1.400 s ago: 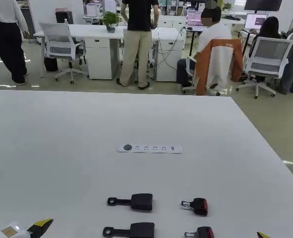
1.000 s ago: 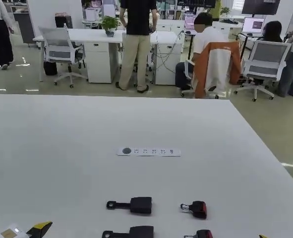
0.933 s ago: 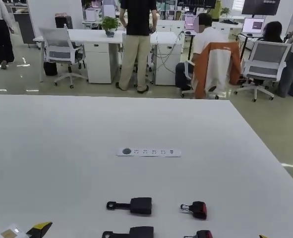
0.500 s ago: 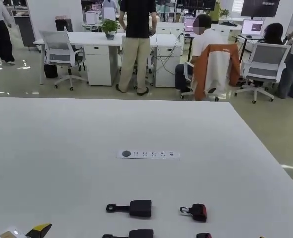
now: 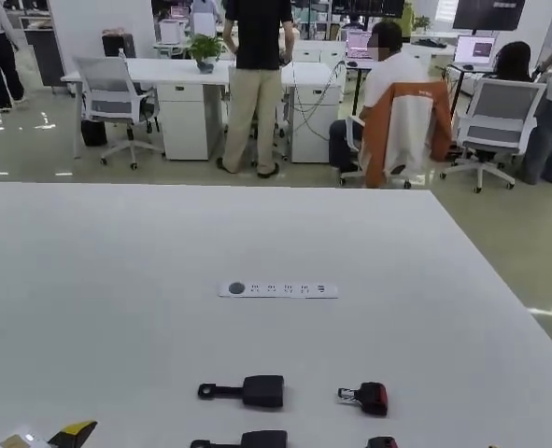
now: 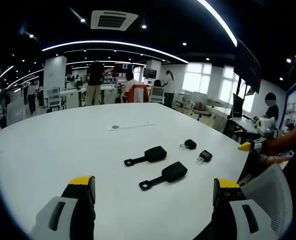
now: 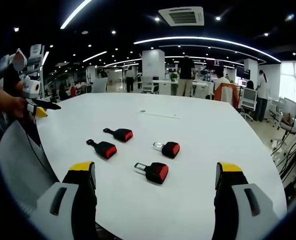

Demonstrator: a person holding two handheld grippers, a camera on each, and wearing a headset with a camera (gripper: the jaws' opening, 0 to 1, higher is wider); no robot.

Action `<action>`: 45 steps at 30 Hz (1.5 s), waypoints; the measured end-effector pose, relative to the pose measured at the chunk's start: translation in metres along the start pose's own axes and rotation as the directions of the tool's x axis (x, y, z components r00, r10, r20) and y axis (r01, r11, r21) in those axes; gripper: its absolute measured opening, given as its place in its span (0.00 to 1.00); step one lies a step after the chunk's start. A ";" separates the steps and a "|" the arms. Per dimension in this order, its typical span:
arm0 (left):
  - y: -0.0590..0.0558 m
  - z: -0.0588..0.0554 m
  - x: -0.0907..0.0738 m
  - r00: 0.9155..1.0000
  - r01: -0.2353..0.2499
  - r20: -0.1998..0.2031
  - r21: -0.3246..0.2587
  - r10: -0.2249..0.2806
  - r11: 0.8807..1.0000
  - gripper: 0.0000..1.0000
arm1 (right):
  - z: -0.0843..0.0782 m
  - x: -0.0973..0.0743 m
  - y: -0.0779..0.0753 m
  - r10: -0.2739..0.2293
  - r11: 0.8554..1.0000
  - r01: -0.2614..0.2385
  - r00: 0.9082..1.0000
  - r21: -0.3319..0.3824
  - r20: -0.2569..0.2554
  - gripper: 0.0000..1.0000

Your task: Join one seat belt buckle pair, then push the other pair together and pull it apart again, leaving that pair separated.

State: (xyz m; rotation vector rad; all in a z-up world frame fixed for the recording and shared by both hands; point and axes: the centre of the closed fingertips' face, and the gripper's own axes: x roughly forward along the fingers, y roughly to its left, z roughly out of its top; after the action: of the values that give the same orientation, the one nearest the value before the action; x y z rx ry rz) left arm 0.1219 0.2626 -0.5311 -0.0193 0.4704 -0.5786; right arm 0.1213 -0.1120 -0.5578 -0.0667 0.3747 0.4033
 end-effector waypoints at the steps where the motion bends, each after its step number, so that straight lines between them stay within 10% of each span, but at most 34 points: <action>1: -0.001 0.001 0.000 1.000 0.001 0.000 0.000 -0.001 1.000 1.00 | 0.000 0.000 0.000 0.000 1.000 0.000 1.000 0.001 0.001 1.00; 45: -0.006 -0.007 0.021 0.998 0.043 -0.038 -0.001 -0.043 0.999 1.00 | -0.001 0.012 0.003 0.037 0.999 -0.037 0.999 -0.002 -0.027 0.98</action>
State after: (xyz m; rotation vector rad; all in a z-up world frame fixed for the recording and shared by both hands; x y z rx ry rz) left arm 0.1314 0.2472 -0.5455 -0.0182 0.5079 -0.6224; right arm 0.1297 -0.1048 -0.5634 -0.0678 0.4028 0.4401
